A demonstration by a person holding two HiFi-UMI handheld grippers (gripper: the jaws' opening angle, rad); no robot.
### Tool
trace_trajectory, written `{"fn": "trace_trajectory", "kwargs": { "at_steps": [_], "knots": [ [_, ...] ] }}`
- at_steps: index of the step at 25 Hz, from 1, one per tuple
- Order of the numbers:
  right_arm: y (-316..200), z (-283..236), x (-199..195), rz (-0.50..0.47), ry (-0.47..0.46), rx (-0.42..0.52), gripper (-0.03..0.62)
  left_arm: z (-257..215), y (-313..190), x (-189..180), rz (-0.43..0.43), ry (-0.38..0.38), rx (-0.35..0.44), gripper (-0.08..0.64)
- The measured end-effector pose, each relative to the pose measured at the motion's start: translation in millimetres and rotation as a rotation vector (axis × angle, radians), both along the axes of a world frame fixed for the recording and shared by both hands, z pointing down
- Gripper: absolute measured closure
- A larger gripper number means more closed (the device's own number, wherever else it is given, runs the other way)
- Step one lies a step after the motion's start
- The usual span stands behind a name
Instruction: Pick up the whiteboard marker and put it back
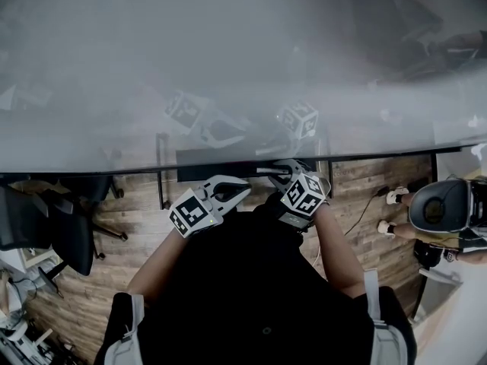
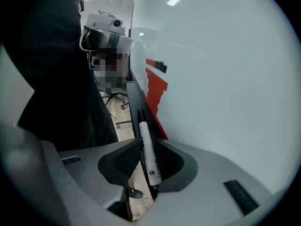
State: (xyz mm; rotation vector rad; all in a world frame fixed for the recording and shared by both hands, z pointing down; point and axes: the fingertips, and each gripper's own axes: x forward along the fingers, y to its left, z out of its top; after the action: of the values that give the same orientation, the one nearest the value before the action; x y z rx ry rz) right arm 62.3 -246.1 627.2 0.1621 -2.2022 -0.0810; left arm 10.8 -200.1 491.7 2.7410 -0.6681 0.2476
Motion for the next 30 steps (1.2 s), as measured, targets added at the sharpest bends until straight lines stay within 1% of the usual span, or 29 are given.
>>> {"fn": "trace_trajectory", "kwargs": {
  "at_steps": [3, 8, 12, 15, 20, 24, 27, 30],
  "knots": [
    [1, 1, 0, -0.015, 0.005, -0.014, 0.501, 1, 0, 0, -0.003, 0.001, -0.001, 0.554],
    [1, 3, 0, -0.039, 0.026, -0.013, 0.508, 2, -1, -1, -0.010, 0.008, -0.002, 0.554],
    [3, 2, 1, -0.069, 0.044, 0.022, 0.512, 2, -1, 1, -0.012, 0.016, -0.004, 0.554],
    [7, -3, 2, -0.076, 0.032, 0.049, 0.515, 2, 1, 3, -0.010, 0.020, -0.007, 0.554],
    [8, -22, -6, -0.064, -0.016, 0.073, 0.515, -3, -3, -8, -0.027, 0.027, -0.040, 0.554],
    [8, -43, -3, -0.075, -0.072, 0.089, 0.515, 3, -6, -7, -0.035, 0.043, -0.018, 0.554],
    [8, -68, -5, -0.084, -0.142, 0.097, 0.515, -5, -9, -10, -0.039, 0.037, -0.031, 0.554],
    [10, -98, -8, -0.086, -0.232, 0.100, 0.516, -8, -4, -12, -0.018, 0.059, -0.033, 0.554]
  ]
}}
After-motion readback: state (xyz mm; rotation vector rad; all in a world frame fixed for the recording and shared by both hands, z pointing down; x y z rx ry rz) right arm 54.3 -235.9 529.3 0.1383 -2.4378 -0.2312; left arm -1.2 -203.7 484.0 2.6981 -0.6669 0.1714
